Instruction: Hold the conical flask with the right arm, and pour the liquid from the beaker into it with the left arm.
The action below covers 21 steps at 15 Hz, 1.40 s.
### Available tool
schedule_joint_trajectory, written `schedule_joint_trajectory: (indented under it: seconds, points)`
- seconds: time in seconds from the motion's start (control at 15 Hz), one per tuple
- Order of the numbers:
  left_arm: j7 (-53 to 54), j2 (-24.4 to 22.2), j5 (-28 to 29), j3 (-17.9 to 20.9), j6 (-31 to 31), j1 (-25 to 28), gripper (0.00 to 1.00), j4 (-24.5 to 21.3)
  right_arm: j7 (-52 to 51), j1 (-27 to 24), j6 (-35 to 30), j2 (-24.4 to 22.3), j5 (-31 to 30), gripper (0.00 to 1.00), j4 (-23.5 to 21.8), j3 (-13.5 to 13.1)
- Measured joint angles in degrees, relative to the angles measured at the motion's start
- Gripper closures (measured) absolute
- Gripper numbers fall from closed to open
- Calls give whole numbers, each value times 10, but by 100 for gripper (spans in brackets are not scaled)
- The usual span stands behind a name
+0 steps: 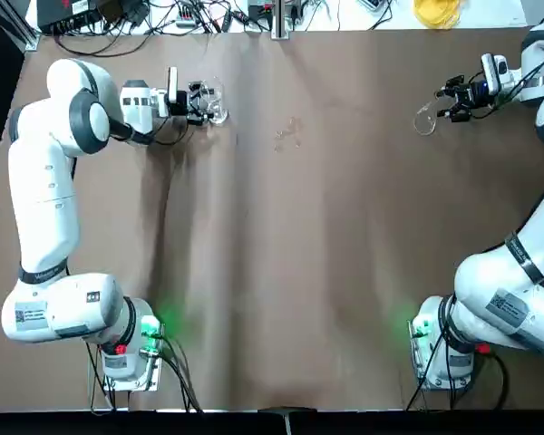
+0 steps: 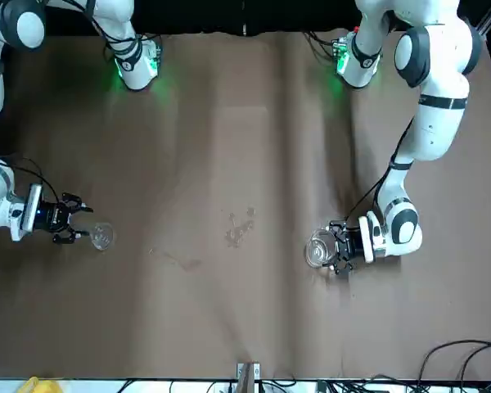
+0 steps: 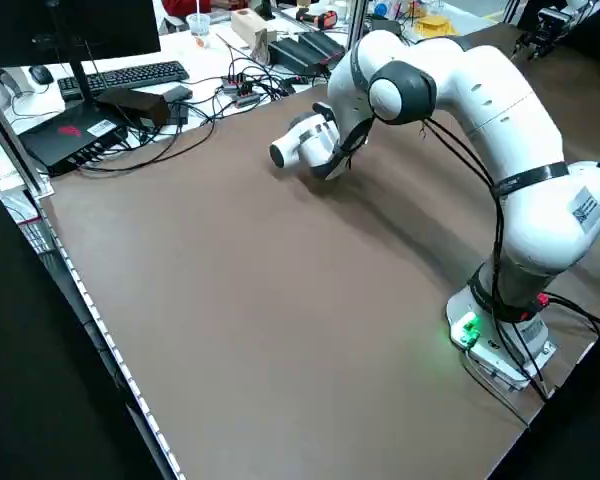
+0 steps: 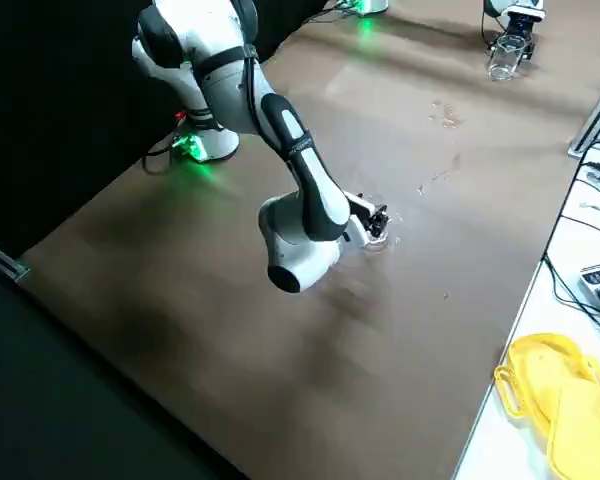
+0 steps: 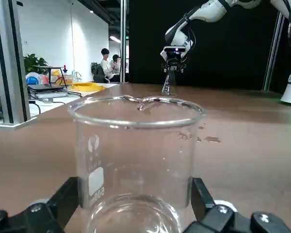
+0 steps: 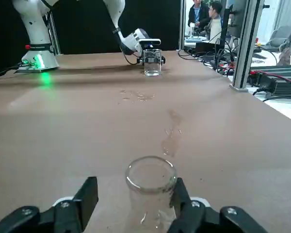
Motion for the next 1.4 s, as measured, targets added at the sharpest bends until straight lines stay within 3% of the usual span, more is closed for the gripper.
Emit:
schedule_joint_trajectory:
  seconds: [0.07, 0.2, 0.27, 0.6, 1.2, 1.4]
  points:
    - [2, 1, -4, 0, 0, -2, 0, 0, 0, 0, 0, 0, 0, 39, 1, 0]
    - [11, 3, -17, 0, 0, -6, 0, 0, 0, 0, 0, 0, 0, 42, 1, 0]
    - [17, 3, -25, 0, 0, -11, 0, 0, 0, 0, 0, 0, 0, 50, 2, 0]
    - [24, 5, -40, 0, 2, -21, 1, 0, 1, 1, 0, 0, 0, 61, 2, 0]
    - [17, 4, -41, 1, 2, -20, 2, 13, 19, 26, 1, 0, 1, 61, 5, 2]
    - [-55, -19, -41, 3, 10, -22, 2, 26, 32, 53, -2, 0, 1, 61, 6, 3]
